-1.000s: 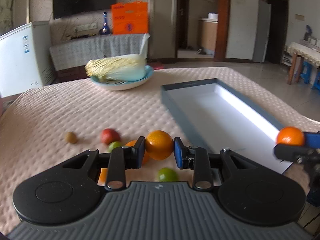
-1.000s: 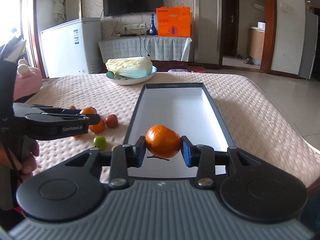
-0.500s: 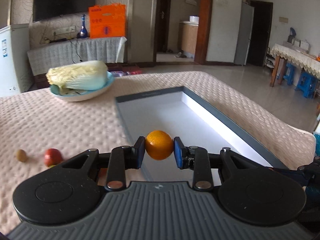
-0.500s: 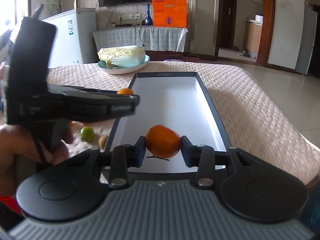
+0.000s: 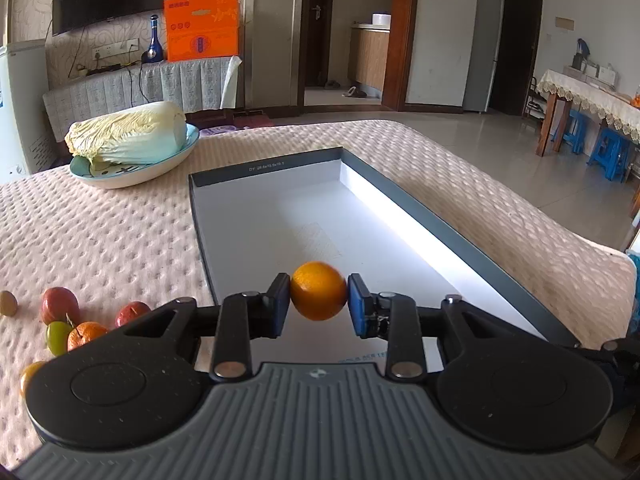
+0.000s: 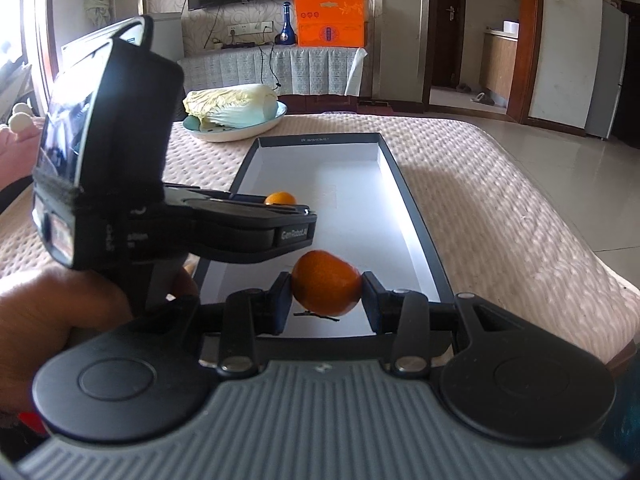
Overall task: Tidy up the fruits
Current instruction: 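Carry both fruits over the box lid while the left gripper opens, dropping the orange, then open the right gripper to drop the tangerine into the box lid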
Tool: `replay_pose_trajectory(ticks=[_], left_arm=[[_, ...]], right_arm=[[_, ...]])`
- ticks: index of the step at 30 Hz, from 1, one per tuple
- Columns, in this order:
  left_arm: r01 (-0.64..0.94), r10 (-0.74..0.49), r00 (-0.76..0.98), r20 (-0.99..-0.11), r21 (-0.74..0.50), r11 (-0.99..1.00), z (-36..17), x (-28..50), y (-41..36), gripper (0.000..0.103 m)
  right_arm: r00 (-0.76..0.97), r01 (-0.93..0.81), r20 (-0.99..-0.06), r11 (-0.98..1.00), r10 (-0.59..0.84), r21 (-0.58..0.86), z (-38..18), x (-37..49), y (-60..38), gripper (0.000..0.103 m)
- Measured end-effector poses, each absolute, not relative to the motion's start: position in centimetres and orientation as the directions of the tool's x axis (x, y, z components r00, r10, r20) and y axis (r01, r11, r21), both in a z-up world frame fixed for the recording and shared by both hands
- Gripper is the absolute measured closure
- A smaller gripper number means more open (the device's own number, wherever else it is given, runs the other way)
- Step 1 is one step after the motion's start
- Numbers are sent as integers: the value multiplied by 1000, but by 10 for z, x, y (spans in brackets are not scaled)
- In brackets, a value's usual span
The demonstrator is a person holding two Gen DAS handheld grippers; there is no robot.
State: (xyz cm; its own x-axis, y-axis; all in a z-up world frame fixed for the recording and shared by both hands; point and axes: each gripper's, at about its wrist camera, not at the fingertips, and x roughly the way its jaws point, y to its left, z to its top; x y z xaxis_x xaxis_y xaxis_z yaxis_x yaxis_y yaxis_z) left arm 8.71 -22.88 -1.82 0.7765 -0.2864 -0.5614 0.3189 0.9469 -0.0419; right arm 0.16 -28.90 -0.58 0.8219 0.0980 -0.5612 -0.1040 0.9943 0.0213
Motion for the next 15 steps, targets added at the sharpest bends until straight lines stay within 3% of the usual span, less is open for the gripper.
replay_pose_trajectory(ticks=[11, 15], left_arm=[[332, -298, 790, -536, -35, 942, -9, 76, -221, 53], [329, -301, 799, -521, -41, 944, -2, 69, -213, 52]], right_arm=[[827, -78, -559, 997, 59, -10, -12, 7, -289, 62], [830, -52, -557, 999, 37, -11, -14, 13, -290, 62]])
